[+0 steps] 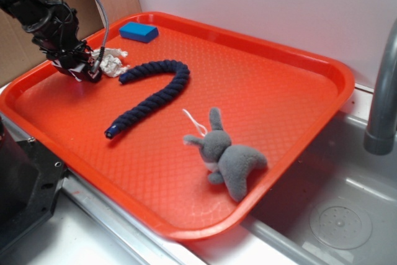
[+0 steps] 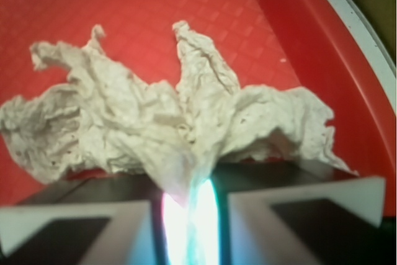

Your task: Grab the white paper.

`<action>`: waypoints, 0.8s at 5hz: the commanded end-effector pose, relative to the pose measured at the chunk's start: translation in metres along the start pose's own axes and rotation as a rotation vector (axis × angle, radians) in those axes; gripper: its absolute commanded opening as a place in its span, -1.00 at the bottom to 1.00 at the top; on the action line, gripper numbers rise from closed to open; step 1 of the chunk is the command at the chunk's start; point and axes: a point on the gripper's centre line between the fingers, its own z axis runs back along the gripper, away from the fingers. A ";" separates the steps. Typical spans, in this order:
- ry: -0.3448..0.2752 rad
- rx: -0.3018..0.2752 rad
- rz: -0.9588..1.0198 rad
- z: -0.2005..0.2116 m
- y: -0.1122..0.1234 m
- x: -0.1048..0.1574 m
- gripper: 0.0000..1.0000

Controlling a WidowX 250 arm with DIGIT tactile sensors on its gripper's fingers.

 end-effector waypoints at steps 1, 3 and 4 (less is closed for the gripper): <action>0.114 0.031 -0.097 0.051 -0.018 0.010 -1.00; 0.185 -0.013 -0.166 0.120 -0.069 0.011 -1.00; 0.190 -0.118 -0.209 0.175 -0.097 0.008 -1.00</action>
